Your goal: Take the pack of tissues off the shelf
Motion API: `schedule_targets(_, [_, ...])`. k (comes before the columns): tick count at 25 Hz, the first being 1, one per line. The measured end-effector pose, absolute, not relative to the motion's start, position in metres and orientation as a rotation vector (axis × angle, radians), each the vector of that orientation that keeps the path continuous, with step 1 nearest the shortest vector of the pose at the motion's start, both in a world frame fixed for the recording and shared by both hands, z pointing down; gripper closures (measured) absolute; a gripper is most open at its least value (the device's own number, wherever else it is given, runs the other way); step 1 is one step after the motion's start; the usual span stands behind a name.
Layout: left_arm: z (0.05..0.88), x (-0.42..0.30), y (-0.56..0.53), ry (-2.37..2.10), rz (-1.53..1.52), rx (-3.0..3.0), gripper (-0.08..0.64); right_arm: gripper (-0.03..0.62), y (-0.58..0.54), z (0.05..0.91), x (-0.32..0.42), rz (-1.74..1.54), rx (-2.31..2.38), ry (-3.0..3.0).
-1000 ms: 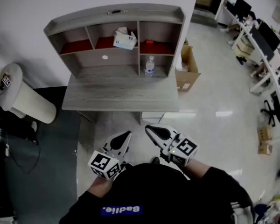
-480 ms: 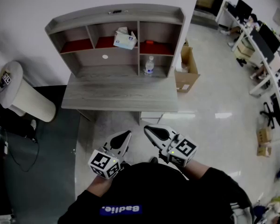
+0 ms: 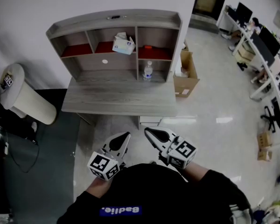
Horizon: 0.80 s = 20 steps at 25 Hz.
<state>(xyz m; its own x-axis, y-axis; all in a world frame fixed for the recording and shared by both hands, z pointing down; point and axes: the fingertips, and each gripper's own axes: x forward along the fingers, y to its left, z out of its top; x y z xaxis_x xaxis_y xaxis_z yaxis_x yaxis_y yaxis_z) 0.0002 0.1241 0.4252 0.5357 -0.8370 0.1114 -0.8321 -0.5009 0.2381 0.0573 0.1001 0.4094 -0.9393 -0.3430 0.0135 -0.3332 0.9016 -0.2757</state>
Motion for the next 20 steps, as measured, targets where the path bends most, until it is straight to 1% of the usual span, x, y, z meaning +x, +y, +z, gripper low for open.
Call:
schedule_targets(12, [0.425, 0.023, 0.114, -1.487, 0.011, 2.493, 0.558, 0.566, 0.083, 0.425, 0.088, -0.508, -0.536, 3.026])
schedule_targets(20, [0.436, 0.01, 0.092, -1.477, 0.004, 2.497, 0.557, 0.566, 0.063, 0.438, 0.076, -0.49, -0.562, 3.06])
